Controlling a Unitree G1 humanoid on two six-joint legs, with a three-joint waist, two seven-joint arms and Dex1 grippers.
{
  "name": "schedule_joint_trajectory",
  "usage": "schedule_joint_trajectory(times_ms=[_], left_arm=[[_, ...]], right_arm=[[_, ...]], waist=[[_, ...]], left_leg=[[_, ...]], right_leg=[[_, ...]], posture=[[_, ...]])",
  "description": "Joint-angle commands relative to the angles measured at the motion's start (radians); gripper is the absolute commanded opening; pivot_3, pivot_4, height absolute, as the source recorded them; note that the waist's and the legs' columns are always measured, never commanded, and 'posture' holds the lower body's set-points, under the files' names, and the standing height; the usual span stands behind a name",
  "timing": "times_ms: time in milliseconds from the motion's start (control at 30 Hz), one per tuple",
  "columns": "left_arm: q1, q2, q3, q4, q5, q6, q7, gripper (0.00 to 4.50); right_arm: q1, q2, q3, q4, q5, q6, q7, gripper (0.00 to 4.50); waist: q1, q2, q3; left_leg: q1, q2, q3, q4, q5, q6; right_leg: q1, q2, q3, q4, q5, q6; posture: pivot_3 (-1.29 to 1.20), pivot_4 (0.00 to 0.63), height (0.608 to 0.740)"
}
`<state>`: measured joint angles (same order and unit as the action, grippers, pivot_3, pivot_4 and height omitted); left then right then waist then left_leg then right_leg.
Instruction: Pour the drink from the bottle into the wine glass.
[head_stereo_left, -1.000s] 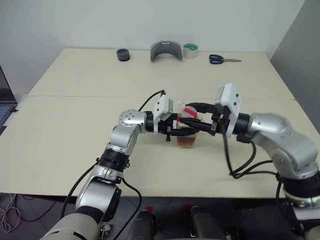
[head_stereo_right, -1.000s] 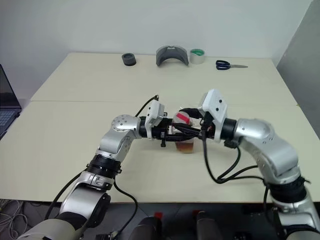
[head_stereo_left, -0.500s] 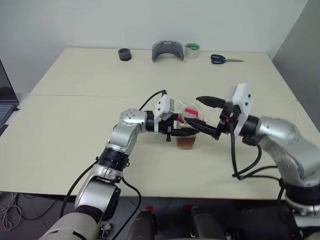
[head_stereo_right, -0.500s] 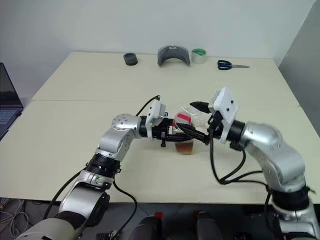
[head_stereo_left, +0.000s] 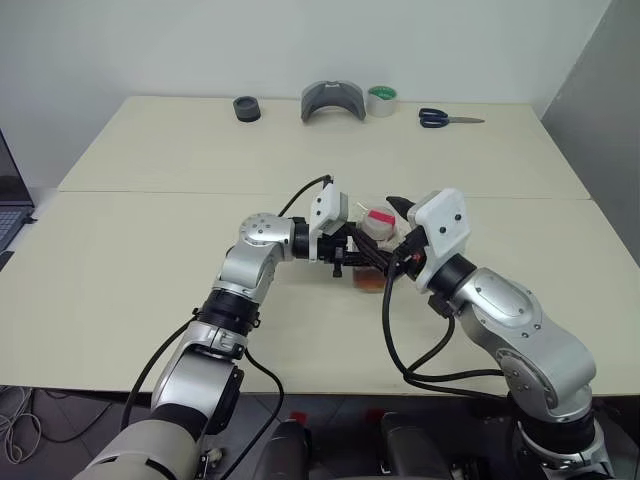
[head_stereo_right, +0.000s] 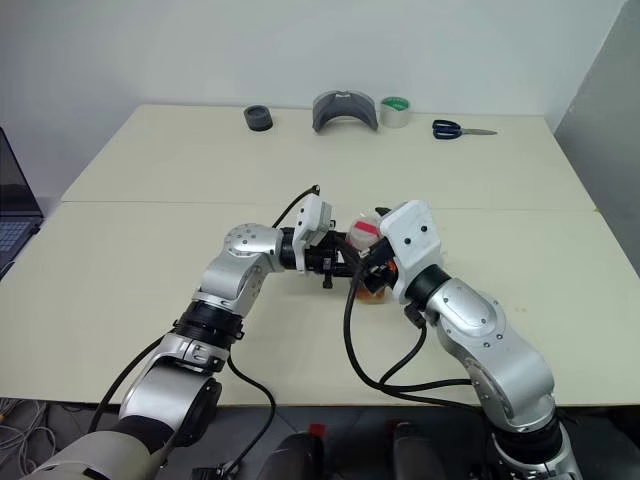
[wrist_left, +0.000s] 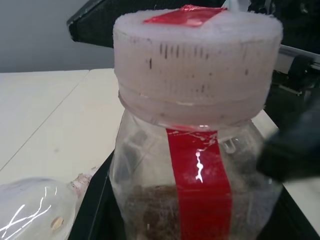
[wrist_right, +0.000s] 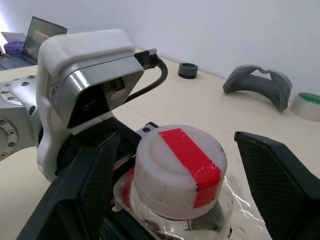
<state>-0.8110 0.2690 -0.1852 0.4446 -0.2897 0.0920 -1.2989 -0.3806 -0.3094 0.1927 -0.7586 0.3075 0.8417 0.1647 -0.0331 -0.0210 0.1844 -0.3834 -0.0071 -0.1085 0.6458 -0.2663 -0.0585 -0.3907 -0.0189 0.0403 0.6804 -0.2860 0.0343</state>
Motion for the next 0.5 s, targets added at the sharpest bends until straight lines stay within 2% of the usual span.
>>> schedule_joint_trajectory(times_ms=[33, 300, 400, 500], left_arm=[[-0.026, -0.003, 0.020, -0.021, -0.009, -0.028, 0.000, 1.76], [-0.019, 0.000, 0.019, -0.022, -0.009, -0.029, 0.001, 1.76], [-0.017, 0.001, 0.019, -0.025, -0.010, -0.027, 0.000, 1.76], [-0.016, 0.003, 0.018, -0.026, -0.010, -0.026, -0.002, 1.76]], right_arm=[[-0.022, 0.022, -0.005, -0.013, -0.018, -0.021, -0.011, 3.90], [-0.022, 0.054, -0.014, -0.008, -0.017, -0.027, -0.001, 3.90], [-0.019, 0.063, -0.022, -0.010, -0.015, -0.029, 0.001, 3.29], [-0.014, 0.064, -0.025, -0.018, -0.011, -0.034, 0.008, 2.27]], waist=[[0.000, 0.000, 0.000], [0.000, 0.000, 0.000], [0.000, 0.000, 0.000], [0.000, 0.000, 0.000]], left_leg=[[0.000, 0.000, 0.000, 0.000, 0.000, 0.000], [0.000, 0.000, 0.000, 0.000, 0.000, 0.000], [0.000, 0.000, 0.000, 0.000, 0.000, 0.000], [0.000, 0.000, 0.000, 0.000, 0.000, 0.000]], right_leg=[[0.000, 0.000, 0.000, 0.000, 0.000, 0.000], [0.000, 0.000, 0.000, 0.000, 0.000, 0.000], [0.000, 0.000, 0.000, 0.000, 0.000, 0.000], [0.000, 0.000, 0.000, 0.000, 0.000, 0.000]], posture=[[0.00, 0.150, 0.740], [0.00, 0.150, 0.740], [0.00, 0.150, 0.740], [0.00, 0.150, 0.740]])
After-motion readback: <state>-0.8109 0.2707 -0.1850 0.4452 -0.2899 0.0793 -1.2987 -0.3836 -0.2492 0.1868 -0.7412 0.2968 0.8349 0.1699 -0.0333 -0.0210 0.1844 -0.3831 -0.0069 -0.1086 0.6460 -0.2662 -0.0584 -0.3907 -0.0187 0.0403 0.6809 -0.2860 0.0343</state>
